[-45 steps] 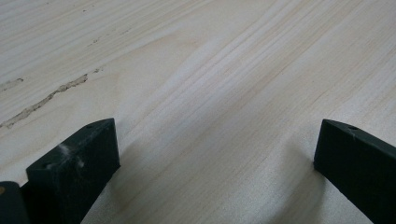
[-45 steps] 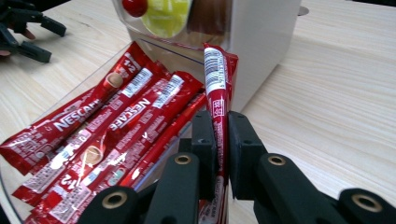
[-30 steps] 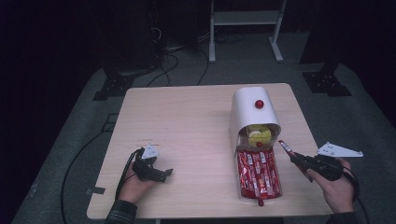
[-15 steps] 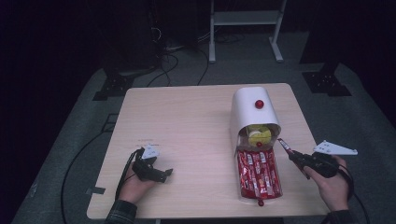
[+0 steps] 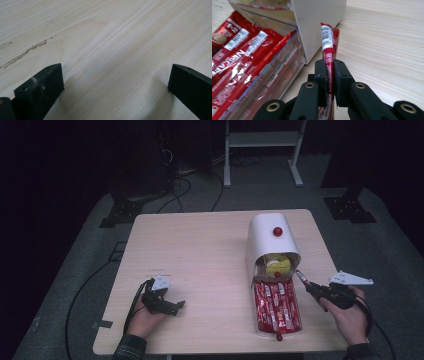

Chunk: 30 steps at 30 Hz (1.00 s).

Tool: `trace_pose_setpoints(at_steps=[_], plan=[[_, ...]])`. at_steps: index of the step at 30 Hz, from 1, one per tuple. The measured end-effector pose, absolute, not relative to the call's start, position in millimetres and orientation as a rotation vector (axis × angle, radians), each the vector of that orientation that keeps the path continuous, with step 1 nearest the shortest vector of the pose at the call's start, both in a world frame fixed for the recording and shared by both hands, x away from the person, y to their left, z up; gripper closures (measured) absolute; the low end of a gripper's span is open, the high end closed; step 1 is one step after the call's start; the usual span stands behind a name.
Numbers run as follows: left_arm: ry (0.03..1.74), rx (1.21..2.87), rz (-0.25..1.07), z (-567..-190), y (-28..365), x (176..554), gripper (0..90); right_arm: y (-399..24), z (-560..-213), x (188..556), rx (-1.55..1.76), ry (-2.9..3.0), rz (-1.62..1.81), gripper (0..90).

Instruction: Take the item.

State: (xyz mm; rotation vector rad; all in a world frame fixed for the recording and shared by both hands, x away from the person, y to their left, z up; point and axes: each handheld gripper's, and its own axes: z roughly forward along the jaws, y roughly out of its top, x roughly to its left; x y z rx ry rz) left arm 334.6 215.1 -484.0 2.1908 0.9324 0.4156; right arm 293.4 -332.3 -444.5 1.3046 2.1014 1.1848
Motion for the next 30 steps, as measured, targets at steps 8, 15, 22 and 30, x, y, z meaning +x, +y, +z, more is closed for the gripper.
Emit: trace_pose_setpoints(at_steps=[8, 15, 22, 30], plan=[[0.932, 2.191, 0.416, -484, 215, 335, 0.0, -329, -451, 296, 1.314, 2.122, 1.148, 81.7], [0.932, 2.191, 0.416, -484, 215, 335, 0.0, -327, -458, 298, 1.325, 2.146, 1.122, 81.7], [0.932, 2.191, 0.416, -484, 215, 335, 0.0, -326, -462, 299, 1.336, 2.155, 1.104, 81.6], [0.932, 2.191, 0.416, -484, 215, 335, 0.0, -325, -467, 302, 1.337, 2.170, 1.078, 81.3]])
